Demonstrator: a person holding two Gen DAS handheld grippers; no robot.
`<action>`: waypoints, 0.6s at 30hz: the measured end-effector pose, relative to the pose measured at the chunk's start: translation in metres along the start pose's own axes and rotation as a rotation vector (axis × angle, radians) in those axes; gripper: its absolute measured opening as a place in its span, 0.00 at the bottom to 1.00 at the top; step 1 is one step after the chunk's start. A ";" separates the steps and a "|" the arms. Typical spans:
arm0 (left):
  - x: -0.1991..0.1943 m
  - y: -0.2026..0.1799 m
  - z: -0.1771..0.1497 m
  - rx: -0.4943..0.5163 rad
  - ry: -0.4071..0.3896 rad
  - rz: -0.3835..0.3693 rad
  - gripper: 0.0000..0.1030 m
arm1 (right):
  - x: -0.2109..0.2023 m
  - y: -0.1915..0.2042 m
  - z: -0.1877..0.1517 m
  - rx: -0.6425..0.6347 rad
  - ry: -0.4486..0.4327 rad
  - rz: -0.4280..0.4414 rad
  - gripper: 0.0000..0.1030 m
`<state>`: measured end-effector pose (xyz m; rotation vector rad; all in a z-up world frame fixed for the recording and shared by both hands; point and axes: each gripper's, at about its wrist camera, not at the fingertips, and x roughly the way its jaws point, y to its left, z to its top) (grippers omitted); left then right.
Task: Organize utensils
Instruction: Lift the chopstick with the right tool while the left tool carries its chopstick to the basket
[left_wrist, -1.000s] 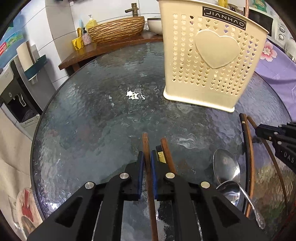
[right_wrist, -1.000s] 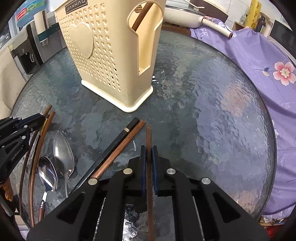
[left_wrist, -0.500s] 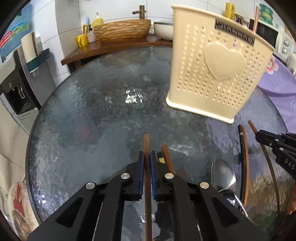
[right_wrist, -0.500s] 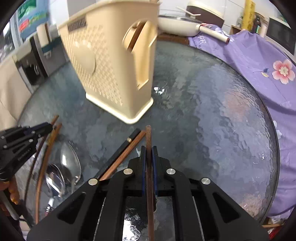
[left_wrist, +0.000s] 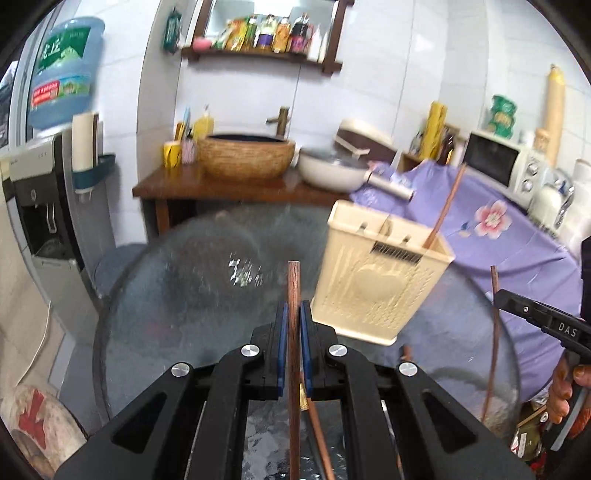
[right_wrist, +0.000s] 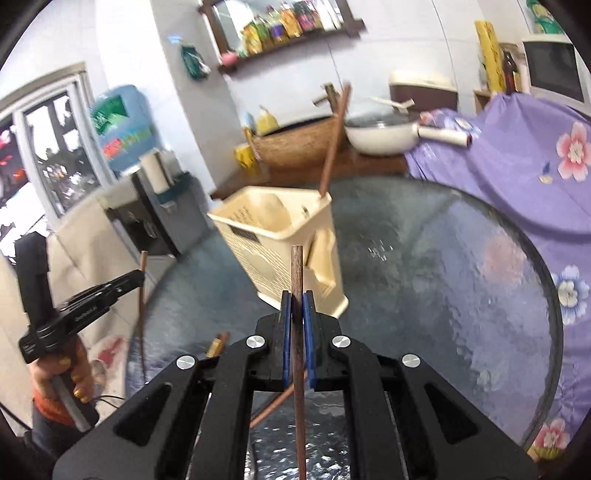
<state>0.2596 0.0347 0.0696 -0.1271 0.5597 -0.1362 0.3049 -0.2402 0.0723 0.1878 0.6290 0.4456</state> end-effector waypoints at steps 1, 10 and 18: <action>-0.003 -0.001 0.001 0.000 -0.008 -0.007 0.07 | -0.004 0.000 0.003 -0.001 -0.003 0.001 0.07; -0.018 -0.003 0.003 0.035 -0.036 -0.016 0.07 | -0.034 0.010 0.007 -0.056 -0.032 -0.003 0.07; -0.041 -0.004 0.008 0.047 -0.081 -0.025 0.07 | -0.060 0.018 0.011 -0.090 -0.086 0.006 0.07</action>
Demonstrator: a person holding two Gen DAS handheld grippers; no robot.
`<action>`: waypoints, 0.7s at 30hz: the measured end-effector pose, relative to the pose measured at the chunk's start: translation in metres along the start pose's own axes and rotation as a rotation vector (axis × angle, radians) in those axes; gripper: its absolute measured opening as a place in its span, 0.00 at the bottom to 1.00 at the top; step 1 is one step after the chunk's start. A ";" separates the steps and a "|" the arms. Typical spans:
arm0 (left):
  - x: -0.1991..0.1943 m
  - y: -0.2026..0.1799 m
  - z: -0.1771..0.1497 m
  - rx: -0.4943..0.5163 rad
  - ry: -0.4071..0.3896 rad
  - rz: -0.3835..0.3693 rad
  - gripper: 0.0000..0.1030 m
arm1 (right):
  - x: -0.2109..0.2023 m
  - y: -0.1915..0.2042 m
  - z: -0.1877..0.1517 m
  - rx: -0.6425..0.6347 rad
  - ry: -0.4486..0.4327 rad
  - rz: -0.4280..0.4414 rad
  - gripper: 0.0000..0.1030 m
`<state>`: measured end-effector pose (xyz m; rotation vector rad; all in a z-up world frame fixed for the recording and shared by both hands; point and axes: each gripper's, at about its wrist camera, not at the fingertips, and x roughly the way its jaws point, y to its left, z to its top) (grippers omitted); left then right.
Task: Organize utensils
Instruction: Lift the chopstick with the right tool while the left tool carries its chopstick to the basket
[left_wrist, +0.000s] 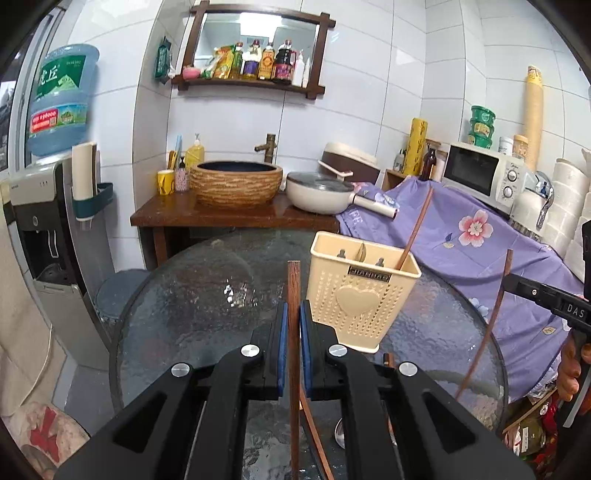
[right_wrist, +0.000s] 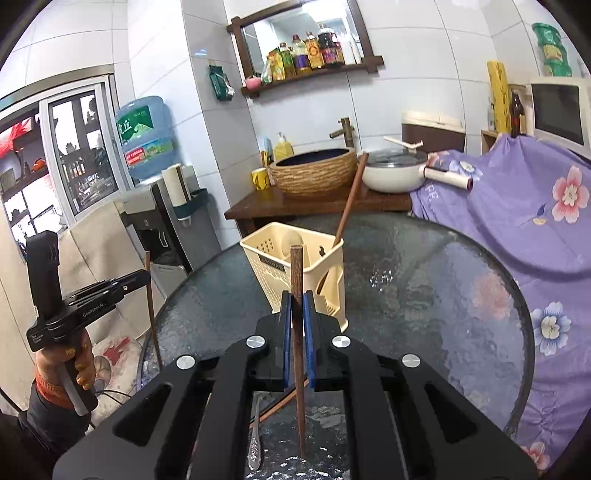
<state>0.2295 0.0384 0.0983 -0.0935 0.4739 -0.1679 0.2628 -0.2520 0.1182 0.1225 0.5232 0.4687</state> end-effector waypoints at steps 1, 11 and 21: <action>-0.003 -0.001 0.002 0.002 -0.007 0.000 0.07 | -0.002 0.001 0.002 -0.006 -0.003 0.002 0.07; -0.009 -0.004 0.013 0.027 -0.031 0.018 0.07 | -0.009 0.015 0.012 -0.042 -0.013 -0.004 0.07; -0.007 -0.002 0.040 0.005 -0.029 -0.007 0.07 | -0.006 0.031 0.039 -0.074 -0.006 0.021 0.07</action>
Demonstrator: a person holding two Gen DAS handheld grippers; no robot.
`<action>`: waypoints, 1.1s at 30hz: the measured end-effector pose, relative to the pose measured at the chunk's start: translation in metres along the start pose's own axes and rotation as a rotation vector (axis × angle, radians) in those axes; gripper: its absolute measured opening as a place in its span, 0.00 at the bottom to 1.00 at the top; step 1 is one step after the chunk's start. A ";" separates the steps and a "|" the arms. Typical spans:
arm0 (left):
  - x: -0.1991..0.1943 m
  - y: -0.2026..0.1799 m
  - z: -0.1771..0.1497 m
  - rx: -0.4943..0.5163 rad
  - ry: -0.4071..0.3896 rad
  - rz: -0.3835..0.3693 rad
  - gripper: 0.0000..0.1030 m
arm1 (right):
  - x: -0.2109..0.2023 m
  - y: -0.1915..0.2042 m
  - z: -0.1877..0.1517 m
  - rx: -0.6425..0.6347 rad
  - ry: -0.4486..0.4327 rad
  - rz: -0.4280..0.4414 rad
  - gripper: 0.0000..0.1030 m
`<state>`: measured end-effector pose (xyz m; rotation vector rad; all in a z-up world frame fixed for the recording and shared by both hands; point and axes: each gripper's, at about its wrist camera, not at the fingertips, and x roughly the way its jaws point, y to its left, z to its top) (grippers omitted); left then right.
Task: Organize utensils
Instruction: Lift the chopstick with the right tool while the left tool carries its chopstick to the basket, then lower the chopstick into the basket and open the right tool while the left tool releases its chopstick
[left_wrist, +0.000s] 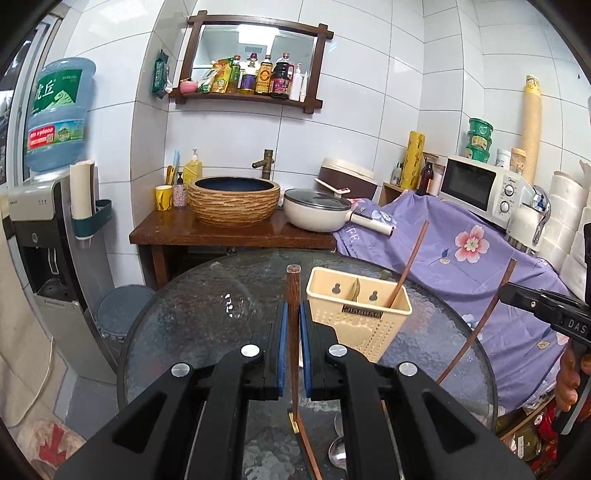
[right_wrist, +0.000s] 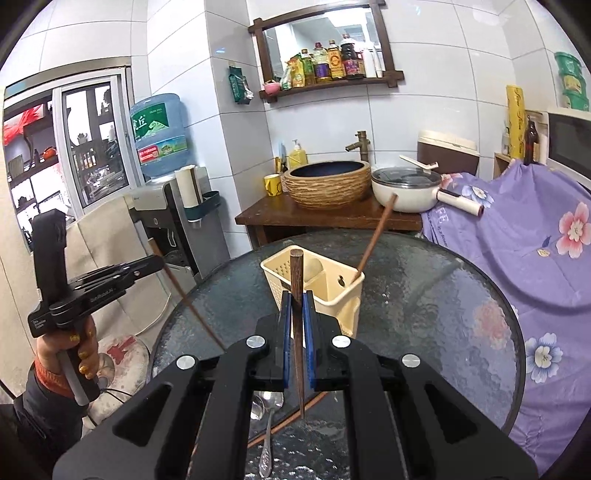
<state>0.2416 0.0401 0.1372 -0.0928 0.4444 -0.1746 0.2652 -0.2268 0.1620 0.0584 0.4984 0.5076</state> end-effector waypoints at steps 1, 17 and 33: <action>0.001 -0.001 0.004 0.000 -0.003 -0.001 0.07 | 0.001 0.001 0.004 -0.002 -0.002 0.006 0.07; -0.005 -0.029 0.129 -0.029 -0.094 -0.084 0.07 | -0.003 0.020 0.114 -0.008 -0.106 0.019 0.07; 0.104 -0.041 0.139 -0.087 -0.062 -0.040 0.07 | 0.057 -0.035 0.127 0.089 -0.115 -0.098 0.07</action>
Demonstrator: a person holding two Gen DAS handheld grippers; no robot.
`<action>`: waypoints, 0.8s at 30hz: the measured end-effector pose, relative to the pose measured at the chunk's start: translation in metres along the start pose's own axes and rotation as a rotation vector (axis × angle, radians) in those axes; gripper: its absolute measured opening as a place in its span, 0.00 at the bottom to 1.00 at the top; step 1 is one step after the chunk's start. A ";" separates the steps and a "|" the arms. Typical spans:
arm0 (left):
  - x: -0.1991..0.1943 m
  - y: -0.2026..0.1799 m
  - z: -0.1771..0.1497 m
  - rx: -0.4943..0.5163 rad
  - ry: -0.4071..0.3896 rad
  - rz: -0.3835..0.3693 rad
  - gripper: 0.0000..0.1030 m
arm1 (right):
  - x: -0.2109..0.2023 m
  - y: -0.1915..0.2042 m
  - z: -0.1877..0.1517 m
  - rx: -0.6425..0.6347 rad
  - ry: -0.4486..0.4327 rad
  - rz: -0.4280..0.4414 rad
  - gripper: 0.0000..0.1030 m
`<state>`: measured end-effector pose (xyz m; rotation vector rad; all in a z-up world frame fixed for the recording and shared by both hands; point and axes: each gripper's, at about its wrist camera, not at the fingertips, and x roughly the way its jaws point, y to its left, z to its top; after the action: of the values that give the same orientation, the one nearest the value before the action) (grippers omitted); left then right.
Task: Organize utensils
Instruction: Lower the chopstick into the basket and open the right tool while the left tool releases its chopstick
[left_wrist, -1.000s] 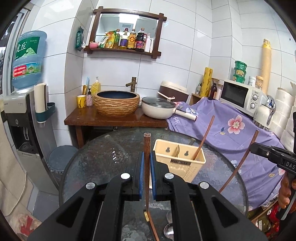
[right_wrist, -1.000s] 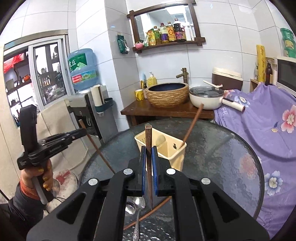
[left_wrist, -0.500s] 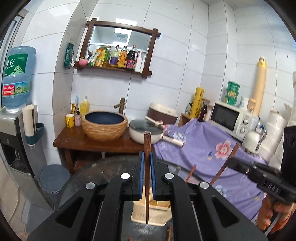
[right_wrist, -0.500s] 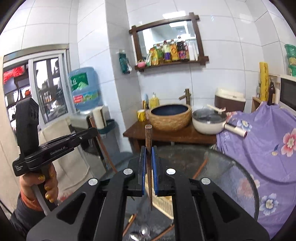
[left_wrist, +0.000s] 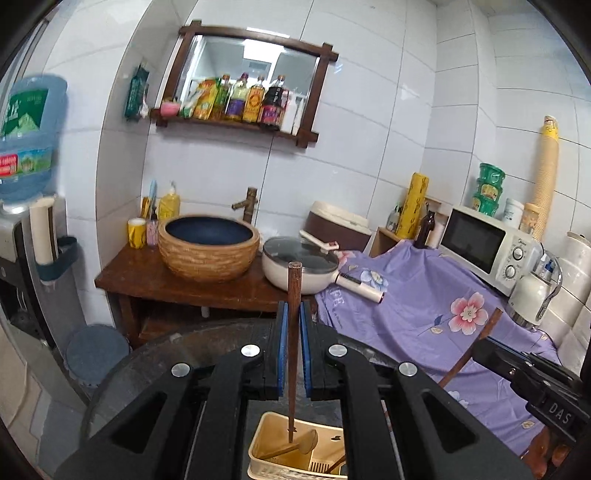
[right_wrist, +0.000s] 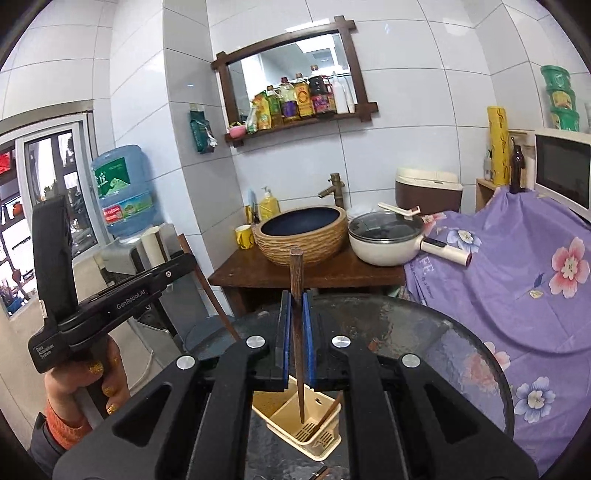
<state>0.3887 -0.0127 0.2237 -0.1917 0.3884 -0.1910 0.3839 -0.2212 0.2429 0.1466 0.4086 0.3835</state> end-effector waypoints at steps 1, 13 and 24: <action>0.005 0.001 -0.004 0.000 0.010 0.003 0.07 | 0.004 -0.002 -0.006 0.005 0.004 0.000 0.07; 0.051 0.010 -0.067 0.053 0.141 0.042 0.07 | 0.042 -0.013 -0.063 0.021 0.082 0.004 0.07; 0.065 0.013 -0.088 0.056 0.198 0.046 0.06 | 0.053 -0.020 -0.077 0.049 0.097 -0.013 0.07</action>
<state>0.4153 -0.0271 0.1178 -0.1090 0.5829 -0.1755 0.4039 -0.2142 0.1492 0.1734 0.5151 0.3687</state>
